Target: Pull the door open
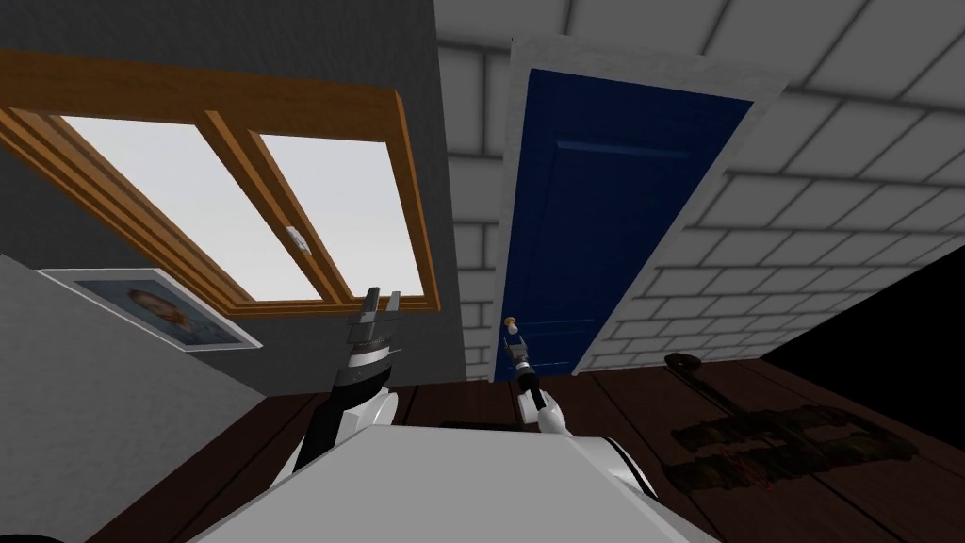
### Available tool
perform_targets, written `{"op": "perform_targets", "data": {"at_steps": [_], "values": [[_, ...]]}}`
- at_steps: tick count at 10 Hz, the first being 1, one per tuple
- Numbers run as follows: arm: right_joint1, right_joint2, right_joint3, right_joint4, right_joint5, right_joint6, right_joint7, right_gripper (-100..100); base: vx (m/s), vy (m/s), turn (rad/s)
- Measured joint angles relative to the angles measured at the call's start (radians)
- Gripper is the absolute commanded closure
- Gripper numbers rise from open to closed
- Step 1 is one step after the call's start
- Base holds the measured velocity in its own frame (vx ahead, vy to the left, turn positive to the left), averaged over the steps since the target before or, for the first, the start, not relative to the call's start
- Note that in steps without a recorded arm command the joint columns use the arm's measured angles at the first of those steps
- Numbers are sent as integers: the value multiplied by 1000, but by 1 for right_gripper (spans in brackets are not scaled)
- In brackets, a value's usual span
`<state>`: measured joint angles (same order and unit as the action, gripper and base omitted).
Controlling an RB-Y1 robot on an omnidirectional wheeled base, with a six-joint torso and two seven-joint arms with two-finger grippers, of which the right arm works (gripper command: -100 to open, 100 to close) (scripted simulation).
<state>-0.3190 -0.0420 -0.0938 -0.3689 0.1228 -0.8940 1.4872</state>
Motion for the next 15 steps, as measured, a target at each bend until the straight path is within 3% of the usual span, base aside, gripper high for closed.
{"op": "perform_targets", "data": {"at_steps": [1,2,3,4,5,6,7,8,11,12,15], "values": [[31,-3,5,-29,4,5,-8,-100,-18,34,-16],[64,-3,14,-96,10,35,-17,-100,-57,40,132],[44,-23,7,-59,5,19,-28,-100,-107,58,100],[-2,-46,-5,33,-4,-30,-37,-100,-72,42,-1],[18,-50,0,23,-1,-25,-47,-100,-25,14,-19],[56,-51,8,-36,5,12,-57,-100,0,0,0],[77,-49,12,-93,8,32,-62,-100,-97,32,141],[89,-72,12,-128,8,40,-84,-100,-118,26,57],[70,-86,5,-87,3,13,-98,-100,-56,-1,21],[44,-103,-2,-29,-3,-16,-107,-100,-97,-18,38],[65,-112,0,-63,-1,-7,-125,-100,-1,5,79]]}}
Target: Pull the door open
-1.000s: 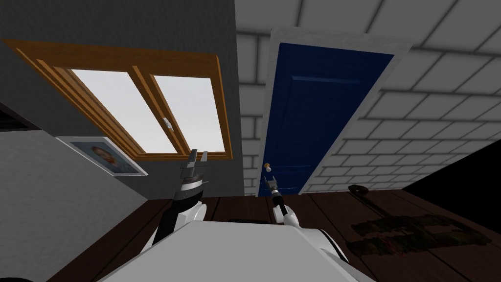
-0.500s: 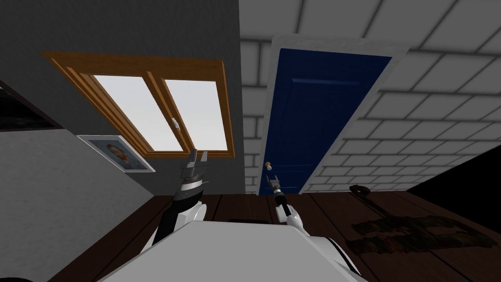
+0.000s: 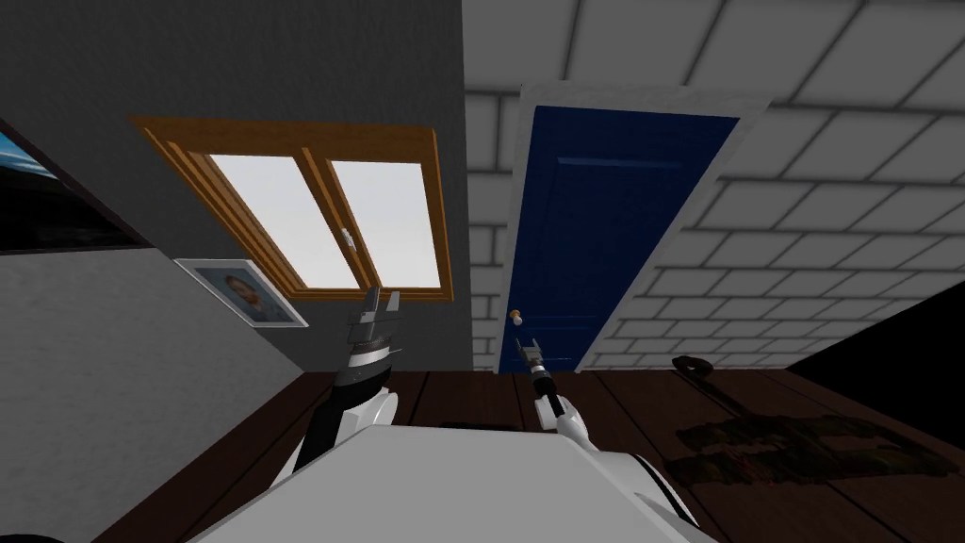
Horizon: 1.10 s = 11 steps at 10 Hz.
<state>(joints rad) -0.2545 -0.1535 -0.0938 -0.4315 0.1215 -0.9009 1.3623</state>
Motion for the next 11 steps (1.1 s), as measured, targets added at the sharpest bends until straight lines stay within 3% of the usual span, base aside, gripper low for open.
{"op": "perform_targets", "data": {"at_steps": [1,3,5,6,7,8,9,10,11], "values": [[15,-10,-9,-17,-6,6,-4,-100,143,52,335],[32,-28,-29,-20,-22,1,-11,-100,91,26,33],[6,-40,-45,48,-34,-32,-6,-100,84,26,164],[17,-46,-49,32,-37,-30,-9,-100,92,1,218],[1,-63,-62,81,-47,-51,-13,-100,90,-19,118],[8,-69,-68,84,-51,-59,-16,-100,42,-9,-12],[37,-67,-66,30,-50,-34,-20,-100,62,14,152],[18,-79,-78,73,-59,-48,-20,-100,79,-7,131],[24,-83,-83,67,-63,-54,-21,-100,41,-10,15]]}}
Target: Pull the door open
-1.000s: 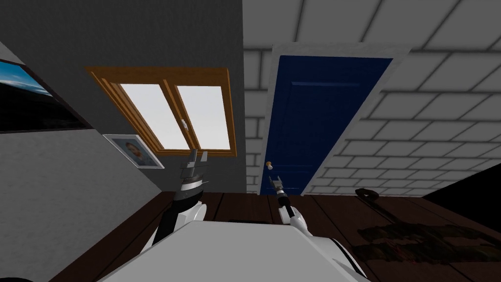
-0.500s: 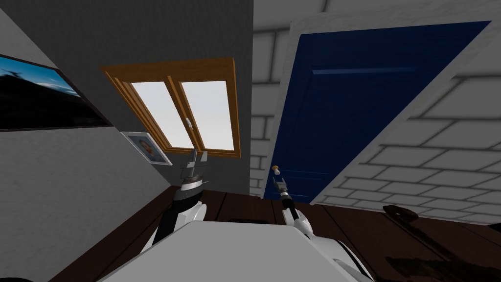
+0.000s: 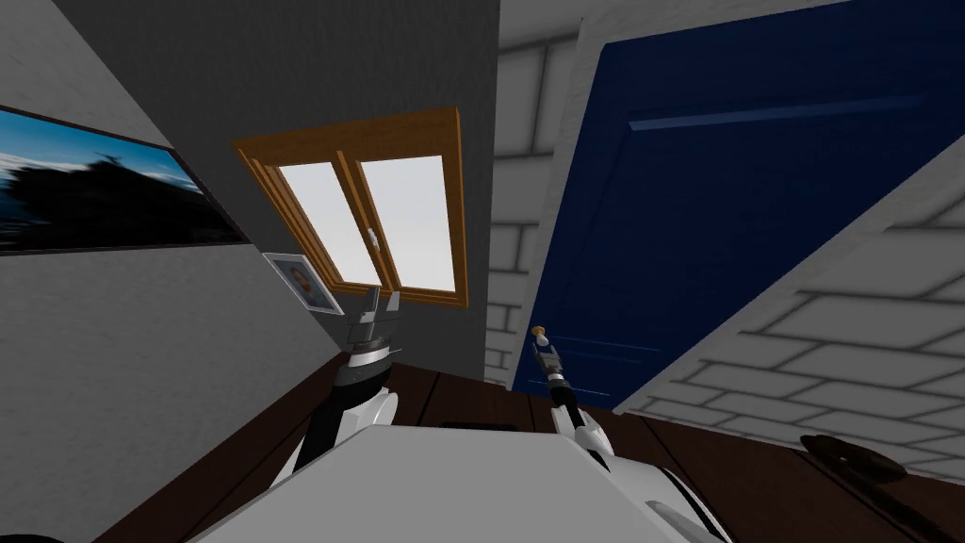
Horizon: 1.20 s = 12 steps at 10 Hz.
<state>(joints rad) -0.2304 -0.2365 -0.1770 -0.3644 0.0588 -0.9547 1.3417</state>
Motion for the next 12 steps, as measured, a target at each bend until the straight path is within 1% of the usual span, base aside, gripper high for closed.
{"op": "perform_targets", "data": {"at_steps": [1,2,3,4,5,6,7,8,9,12], "values": [[17,0,0,-33,0,13,-3,-100,89,11,261],[70,-7,-6,-123,-5,52,-13,-100,102,-17,133],[62,-15,-14,-124,-11,52,-16,-100,53,-22,-14],[47,-17,-18,-105,-13,34,-13,-100,16,-9,-19],[40,-20,-19,-81,-14,21,-12,-100,0,0,0],[53,-16,-18,-92,-14,32,-12,-100,-10,1,-1],[42,-18,-19,-65,-15,26,-11,-100,-10,2,3],[36,-19,-20,-49,-15,18,-10,-100,0,0,0],[36,-19,-20,-47,-15,17,-10,100,0,0,0],[36,-20,-21,-48,-15,18,-10,100,0,0,0]]}}
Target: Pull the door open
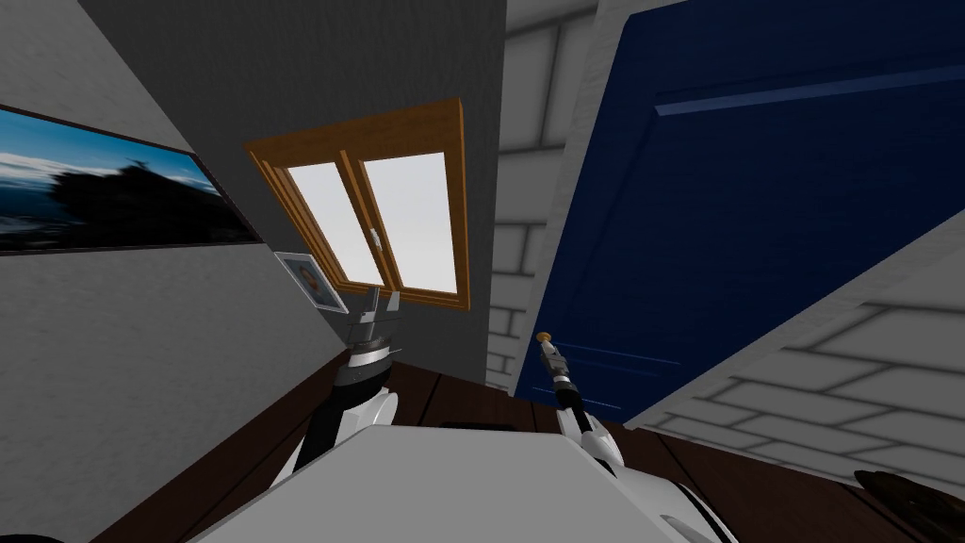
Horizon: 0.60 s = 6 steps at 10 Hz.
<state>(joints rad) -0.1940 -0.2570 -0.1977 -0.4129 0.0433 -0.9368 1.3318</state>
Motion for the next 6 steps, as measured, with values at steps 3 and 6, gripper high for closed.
{"op": "perform_targets", "data": {"at_steps": [3,6], "values": [[0,0,0,0,0,0,0,100,-3,-1,7],[0,-3,2,-1,-8,0,-55,100,-19,-11,31]]}}
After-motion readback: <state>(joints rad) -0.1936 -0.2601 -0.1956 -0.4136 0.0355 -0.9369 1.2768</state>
